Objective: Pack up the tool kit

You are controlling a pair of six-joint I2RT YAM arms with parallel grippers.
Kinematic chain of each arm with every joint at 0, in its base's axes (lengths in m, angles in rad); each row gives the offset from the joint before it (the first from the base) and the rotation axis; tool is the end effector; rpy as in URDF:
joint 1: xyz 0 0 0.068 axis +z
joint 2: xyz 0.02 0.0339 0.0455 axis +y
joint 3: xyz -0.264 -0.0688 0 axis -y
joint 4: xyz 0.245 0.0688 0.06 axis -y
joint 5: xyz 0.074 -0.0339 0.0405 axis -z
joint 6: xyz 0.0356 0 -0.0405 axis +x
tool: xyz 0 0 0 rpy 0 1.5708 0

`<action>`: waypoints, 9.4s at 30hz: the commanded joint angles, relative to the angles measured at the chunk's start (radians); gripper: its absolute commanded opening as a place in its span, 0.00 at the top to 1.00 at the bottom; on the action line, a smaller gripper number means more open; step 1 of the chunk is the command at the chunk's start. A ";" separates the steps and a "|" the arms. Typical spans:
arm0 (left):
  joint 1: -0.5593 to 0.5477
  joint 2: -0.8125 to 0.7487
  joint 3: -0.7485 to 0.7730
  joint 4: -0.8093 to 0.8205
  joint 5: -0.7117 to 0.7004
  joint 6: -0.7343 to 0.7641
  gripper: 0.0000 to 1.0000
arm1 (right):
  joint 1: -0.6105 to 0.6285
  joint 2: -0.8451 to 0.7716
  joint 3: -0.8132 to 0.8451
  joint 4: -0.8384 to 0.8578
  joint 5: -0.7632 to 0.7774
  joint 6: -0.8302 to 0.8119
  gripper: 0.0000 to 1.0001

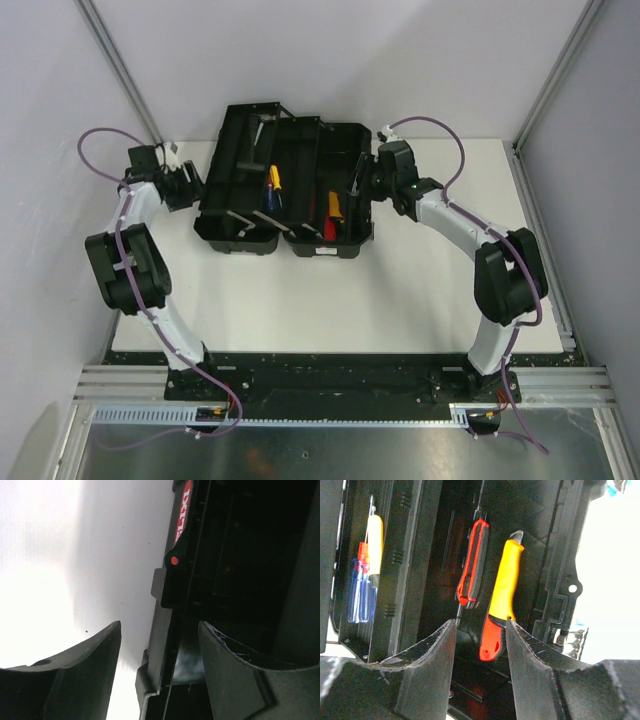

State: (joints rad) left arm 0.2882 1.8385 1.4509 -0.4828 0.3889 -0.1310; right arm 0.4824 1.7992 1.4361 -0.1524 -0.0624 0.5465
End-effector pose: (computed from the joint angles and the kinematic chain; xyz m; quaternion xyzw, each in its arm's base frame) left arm 0.3953 0.1031 0.2493 -0.1269 0.9152 -0.1545 0.3498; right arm 0.3758 0.1993 0.2857 0.0120 0.8636 0.2711 0.4249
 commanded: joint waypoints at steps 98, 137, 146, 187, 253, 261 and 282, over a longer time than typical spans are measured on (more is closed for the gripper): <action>-0.427 -0.304 0.160 -0.006 -0.837 0.216 1.00 | -0.063 -0.081 -0.009 -0.029 0.098 -0.140 1.00; -0.459 -0.395 0.242 -0.063 -0.740 0.241 1.00 | 0.006 -0.047 -0.017 -0.037 0.211 -0.231 1.00; -0.530 -0.374 0.321 -0.060 -0.864 0.307 1.00 | 0.038 -0.036 -0.016 -0.033 0.263 -0.247 1.00; -0.895 -0.233 0.461 -0.026 -1.380 0.522 1.00 | 0.127 -0.031 0.073 -0.124 0.405 -0.137 1.00; -1.245 0.163 0.581 0.199 -1.830 0.872 1.00 | 0.009 0.073 -0.269 0.359 -0.239 0.382 0.91; -1.245 0.204 0.572 0.210 -1.818 0.907 1.00 | 0.080 0.072 -0.297 0.411 -0.261 0.531 0.91; -1.245 0.259 0.457 0.226 -1.853 0.883 1.00 | 0.204 0.204 -0.298 0.658 -0.267 0.832 0.92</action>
State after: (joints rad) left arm -0.8551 2.1265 1.8843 -0.4675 -1.5604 0.8738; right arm 0.5175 1.9339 1.1423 0.3779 -0.0650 1.2270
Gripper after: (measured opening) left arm 0.160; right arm 0.350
